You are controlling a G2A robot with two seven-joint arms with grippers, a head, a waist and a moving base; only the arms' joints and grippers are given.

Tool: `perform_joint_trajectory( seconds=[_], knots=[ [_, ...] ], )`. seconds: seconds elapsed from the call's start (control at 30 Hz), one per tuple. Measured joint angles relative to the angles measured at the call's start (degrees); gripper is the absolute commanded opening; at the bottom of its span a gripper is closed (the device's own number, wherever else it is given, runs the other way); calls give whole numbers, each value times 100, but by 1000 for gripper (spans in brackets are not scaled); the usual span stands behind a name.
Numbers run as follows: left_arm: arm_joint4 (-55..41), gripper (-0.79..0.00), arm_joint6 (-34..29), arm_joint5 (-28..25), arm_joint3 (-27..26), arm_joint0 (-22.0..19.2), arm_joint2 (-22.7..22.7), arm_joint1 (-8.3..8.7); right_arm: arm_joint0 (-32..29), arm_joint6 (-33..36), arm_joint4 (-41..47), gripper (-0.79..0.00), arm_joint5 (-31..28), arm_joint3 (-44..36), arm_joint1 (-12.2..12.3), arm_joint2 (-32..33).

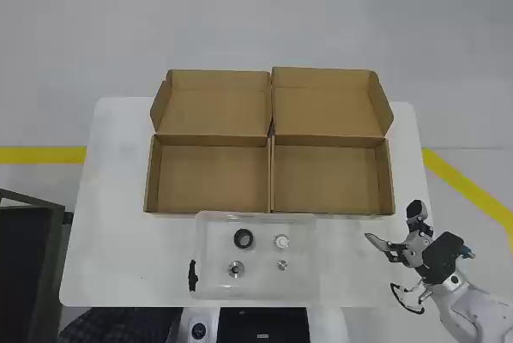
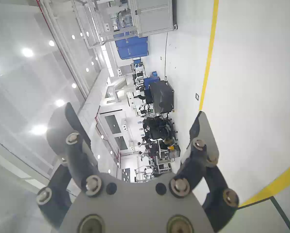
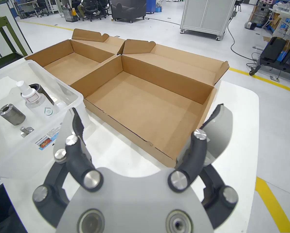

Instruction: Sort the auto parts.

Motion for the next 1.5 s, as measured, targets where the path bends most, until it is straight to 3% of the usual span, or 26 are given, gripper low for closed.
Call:
perform_joint_trajectory(
  seconds=[0.9, 1.5],
  knots=[
    [0, 0, 0, 0, 0, 0, 0, 0, 1, 1, 0, 0, 0, -1, 0, -1],
    [0, 0, 0, 0, 0, 0, 0, 0, 442, 1639, -551, 0, -703, -995, 86, -818]
  ],
)
